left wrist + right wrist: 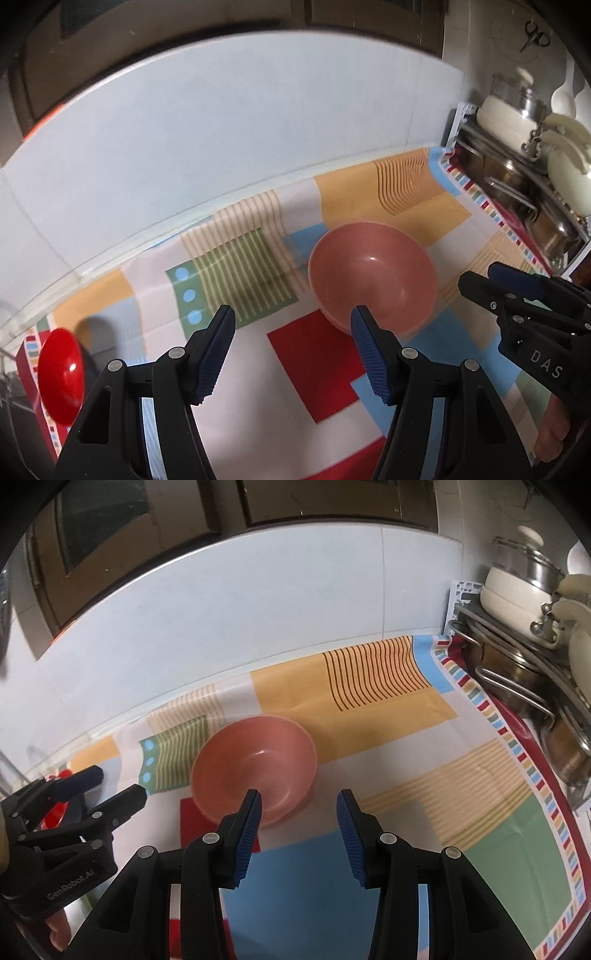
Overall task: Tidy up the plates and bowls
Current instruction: 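Move both grippers to the rim of the pink bowl, then close both grippers on the rim of the pink bowl, then carry the pink bowl with both grippers over the white bowl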
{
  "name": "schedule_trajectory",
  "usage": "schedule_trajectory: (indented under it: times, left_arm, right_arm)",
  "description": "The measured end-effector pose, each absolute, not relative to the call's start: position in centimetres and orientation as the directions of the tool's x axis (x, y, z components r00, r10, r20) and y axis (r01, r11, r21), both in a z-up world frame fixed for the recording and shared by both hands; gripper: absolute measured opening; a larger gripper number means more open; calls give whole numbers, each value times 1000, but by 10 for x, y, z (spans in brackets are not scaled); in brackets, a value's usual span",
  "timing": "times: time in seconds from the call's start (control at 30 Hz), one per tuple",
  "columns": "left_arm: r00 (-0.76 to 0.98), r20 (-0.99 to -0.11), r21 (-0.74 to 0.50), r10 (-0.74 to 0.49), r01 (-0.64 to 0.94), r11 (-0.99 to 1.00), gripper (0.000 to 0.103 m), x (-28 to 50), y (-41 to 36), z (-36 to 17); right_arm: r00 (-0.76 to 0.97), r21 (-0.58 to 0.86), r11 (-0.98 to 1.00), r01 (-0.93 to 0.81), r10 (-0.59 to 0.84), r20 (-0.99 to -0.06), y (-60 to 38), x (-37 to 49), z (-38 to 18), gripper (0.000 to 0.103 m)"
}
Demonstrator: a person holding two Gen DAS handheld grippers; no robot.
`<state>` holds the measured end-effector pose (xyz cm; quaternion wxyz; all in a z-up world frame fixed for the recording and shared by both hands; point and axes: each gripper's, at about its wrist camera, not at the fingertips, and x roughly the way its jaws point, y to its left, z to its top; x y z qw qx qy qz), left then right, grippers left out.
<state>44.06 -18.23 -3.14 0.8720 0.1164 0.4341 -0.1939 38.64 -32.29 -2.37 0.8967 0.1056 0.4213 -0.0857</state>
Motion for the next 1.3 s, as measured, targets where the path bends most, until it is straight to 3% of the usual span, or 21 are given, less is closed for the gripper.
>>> schedule_trajectory:
  times: [0.47,0.7,1.1,1.3]
  left_arm:
    - [482,-852,43,-207,458,888,62,497,-210,-80]
    - [442,-874,24,-205,458,888,51,509,-215,-97]
    - [401,-889,-2,-221,480,877,13,515,-225,-108]
    - [408,-889,5,-209,465,885,12,513,-222,-107]
  right_arm:
    - [556,144,949,281,-39,-830,-343,439,-70,43]
    - [534,140,952,271,-28,-845,-341,450,-82,30]
    - [514,129,954,272,-31,-857,-339,458,-90,13]
    - [512,136,952,276,-26,-858,-339,457,-90,11]
